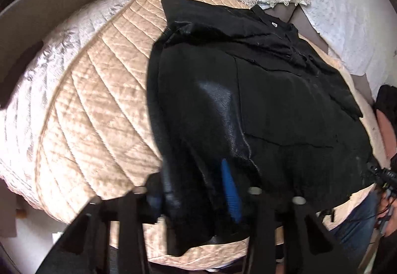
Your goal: Fold large clothes
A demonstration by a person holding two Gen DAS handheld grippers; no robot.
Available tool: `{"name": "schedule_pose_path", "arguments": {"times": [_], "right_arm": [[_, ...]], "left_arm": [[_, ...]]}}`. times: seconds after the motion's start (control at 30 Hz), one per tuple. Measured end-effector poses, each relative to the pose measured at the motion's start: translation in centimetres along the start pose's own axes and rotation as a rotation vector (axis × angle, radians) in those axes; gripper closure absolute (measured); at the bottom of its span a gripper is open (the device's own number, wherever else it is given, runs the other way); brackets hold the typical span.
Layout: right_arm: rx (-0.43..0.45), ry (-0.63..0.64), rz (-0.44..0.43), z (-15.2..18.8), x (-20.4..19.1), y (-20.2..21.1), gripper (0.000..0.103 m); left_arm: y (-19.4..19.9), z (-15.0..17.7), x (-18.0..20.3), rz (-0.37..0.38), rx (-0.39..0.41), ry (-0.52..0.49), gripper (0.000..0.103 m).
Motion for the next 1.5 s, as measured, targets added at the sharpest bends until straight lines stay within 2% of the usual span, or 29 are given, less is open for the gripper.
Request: {"name": "schedule_pose_path", "arguments": {"times": [0.03, 0.1, 0.2, 0.33, 0.43, 0.57, 0.7, 0.9, 1.0, 1.1, 1.23, 1.33, 1.4, 1.47, 1.5], "right_arm": [[0.003, 0.003, -0.005, 0.1, -0.2, 0.3, 0.095], [0.019, 0.014, -0.029, 0.2, -0.8, 1.3, 0.096], [0.05, 0.034, -0.076, 0.9, -2.0, 3.5, 0.096], [0.069, 0.073, -0.096, 2.0, -3.5, 5.7, 0.097], [0.077, 0.094, -0.11, 3.2, -4.4, 6.9, 0.097], [0.077, 0.089, -0.185, 4.4, -4.8, 7.8, 0.097], [0.095, 0.084, -0.249, 2.9, -5.6, 8.1, 0.097], [0.164, 0.107, -0.314, -3.1, -7.3, 9.6, 0.097], [0.192, 0.116, -0.331, -7.7, -7.7, 9.6, 0.097], [0.205, 0.09, -0.351, -12.7, -7.4, 8.5, 0.097], [0.2, 0.019, -0.354, -19.3, -6.2, 5.8, 0.096], [0.174, -0.031, -0.335, -22.8, -5.4, 3.2, 0.093], [0.135, -0.064, -0.296, -24.6, -4.6, 0.5, 0.087], [0.078, -0.099, -0.231, -25.9, -3.6, -2.6, 0.079], [0.066, -0.11, -0.205, -26.2, -3.1, -3.5, 0.077]], "left_arm": [[0.3, -0.1, -0.4, 0.007, 0.011, 0.011, 0.092], [1.2, -0.1, -1.0, 0.044, 0.029, 0.042, 0.095], [3.9, 0.2, -0.6, 0.074, 0.11, 0.034, 0.096], [7.5, 1.4, 0.7, 0.189, 0.17, 0.011, 0.096], [8.9, 3.1, 1.0, 0.241, 0.162, 0.008, 0.096], [9.9, 4.7, 0.3, 0.302, 0.155, 0.055, 0.096], [10.7, 4.7, -0.5, 0.351, 0.168, 0.109, 0.096], [12.4, -0.6, 1.2, 0.401, 0.249, 0.101, 0.096], [13.2, -5.2, 1.9, 0.424, 0.311, 0.089, 0.096], [12.3, -10.1, 1.8, 0.439, 0.332, 0.115, 0.096], [9.2, -15.8, 0.6, 0.413, 0.31, 0.182, 0.096], [5.4, -19.4, -0.6, 0.387, 0.278, 0.254, 0.096], [2.5, -21.0, -1.0, 0.375, 0.24, 0.292, 0.096], [-1.3, -22.1, -1.7, 0.291, 0.181, 0.322, 0.095], [-2.8, -22.4, -1.9, 0.278, 0.151, 0.337, 0.095]]}}
Point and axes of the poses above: each gripper's, at about its wrist camera, not at the fingertips, and y roughly against the way its jaws point, x to its right, z to its underside, the point moved 9 cm from there along -y, roughly the way its jaws point, and after that the axes turned 12 degrees about -x, right-handed, at the moved point
